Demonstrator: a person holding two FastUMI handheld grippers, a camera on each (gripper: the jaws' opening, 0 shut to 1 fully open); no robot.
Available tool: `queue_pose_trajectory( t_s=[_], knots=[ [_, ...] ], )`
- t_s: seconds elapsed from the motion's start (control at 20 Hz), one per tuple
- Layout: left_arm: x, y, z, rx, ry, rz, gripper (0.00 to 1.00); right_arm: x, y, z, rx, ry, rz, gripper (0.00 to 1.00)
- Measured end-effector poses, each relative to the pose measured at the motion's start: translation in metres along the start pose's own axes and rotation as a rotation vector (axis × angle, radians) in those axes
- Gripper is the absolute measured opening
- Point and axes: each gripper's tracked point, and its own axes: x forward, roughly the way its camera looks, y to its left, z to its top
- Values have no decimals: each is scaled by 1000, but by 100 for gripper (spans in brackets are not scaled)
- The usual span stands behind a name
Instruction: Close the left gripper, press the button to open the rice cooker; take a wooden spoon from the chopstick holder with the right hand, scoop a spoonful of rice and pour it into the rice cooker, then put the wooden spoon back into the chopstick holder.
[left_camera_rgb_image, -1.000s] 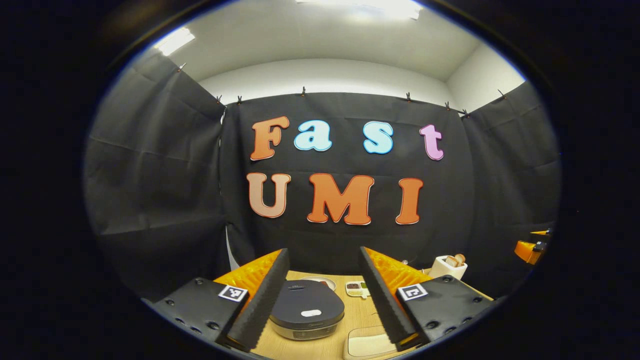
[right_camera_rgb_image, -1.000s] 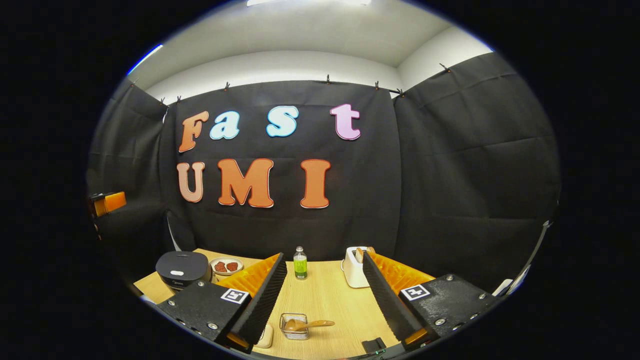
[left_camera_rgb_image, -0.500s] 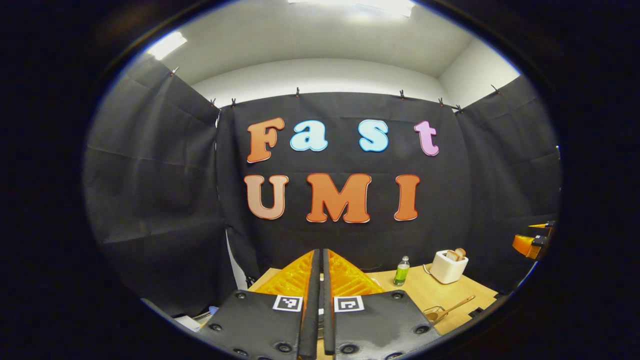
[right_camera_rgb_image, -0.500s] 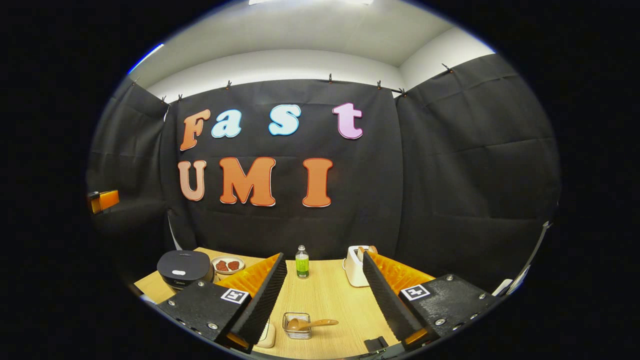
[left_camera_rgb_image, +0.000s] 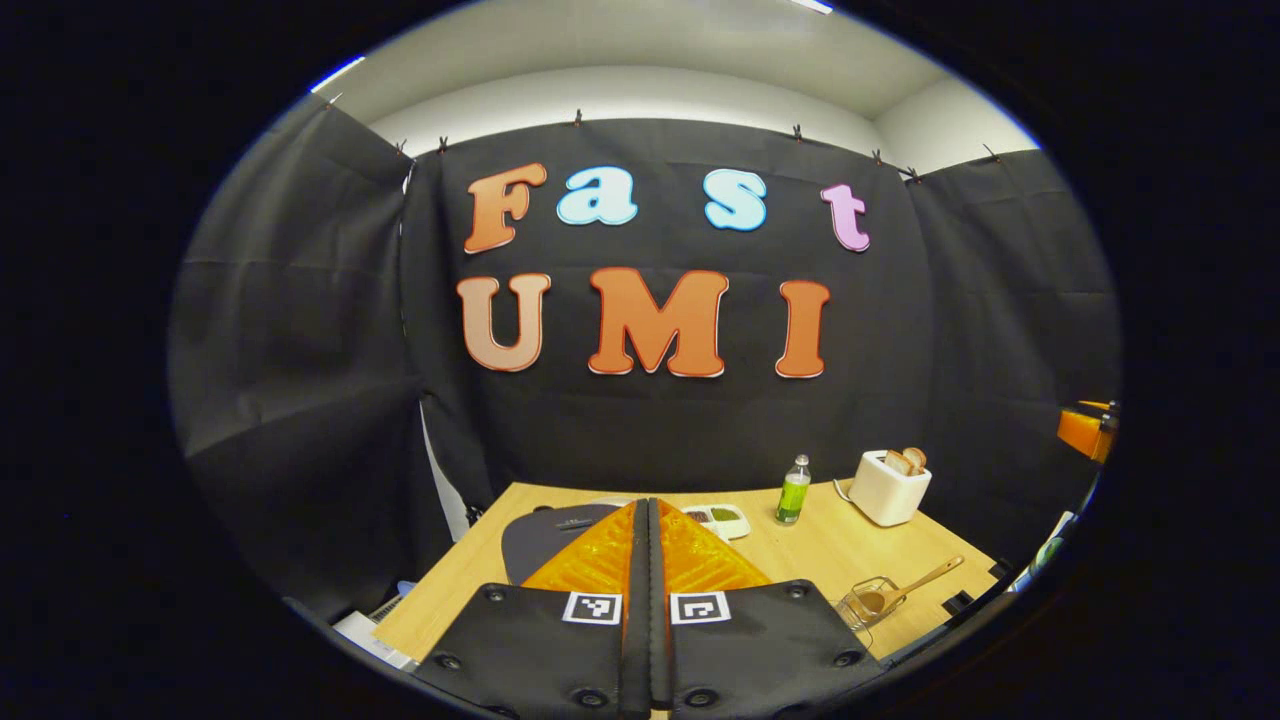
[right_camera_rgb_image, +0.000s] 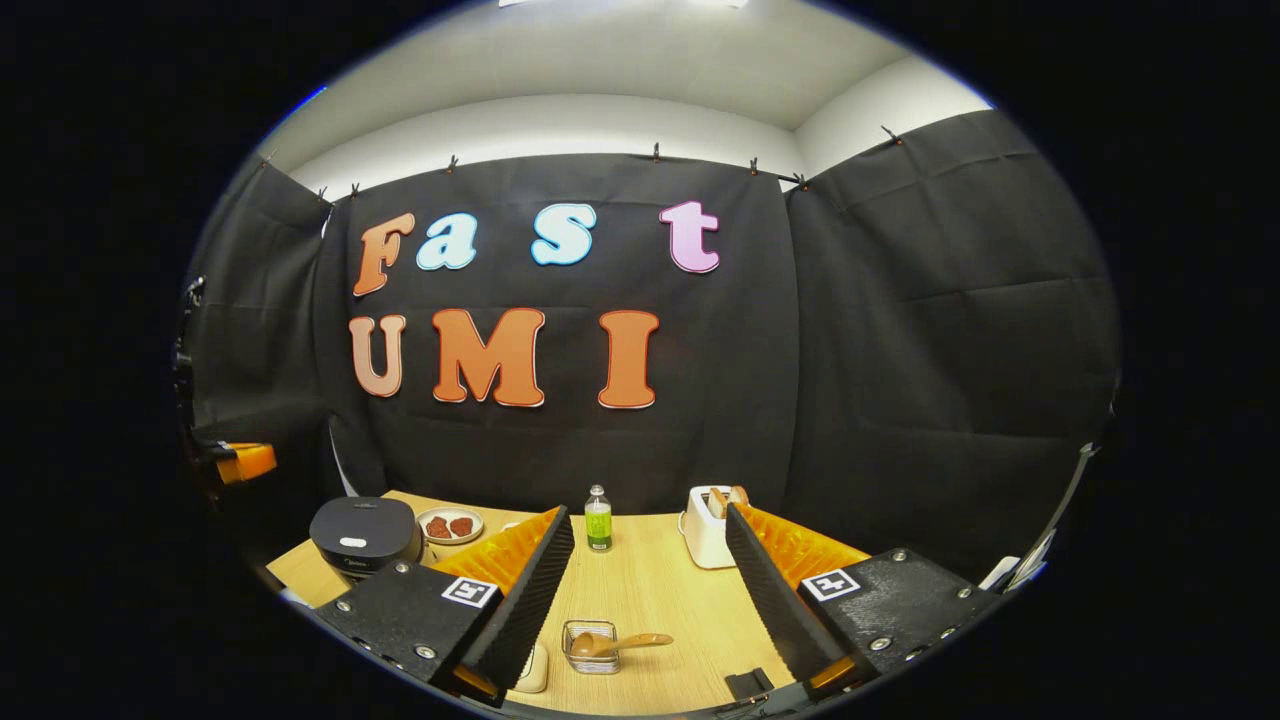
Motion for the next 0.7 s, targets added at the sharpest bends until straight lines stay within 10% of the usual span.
queue_pose_trajectory(
  t_s=[0.7],
  knots=[
    [103,34,-131,-53,306,27,4,0,-11,-18,-18,53,-58,95]
  ],
)
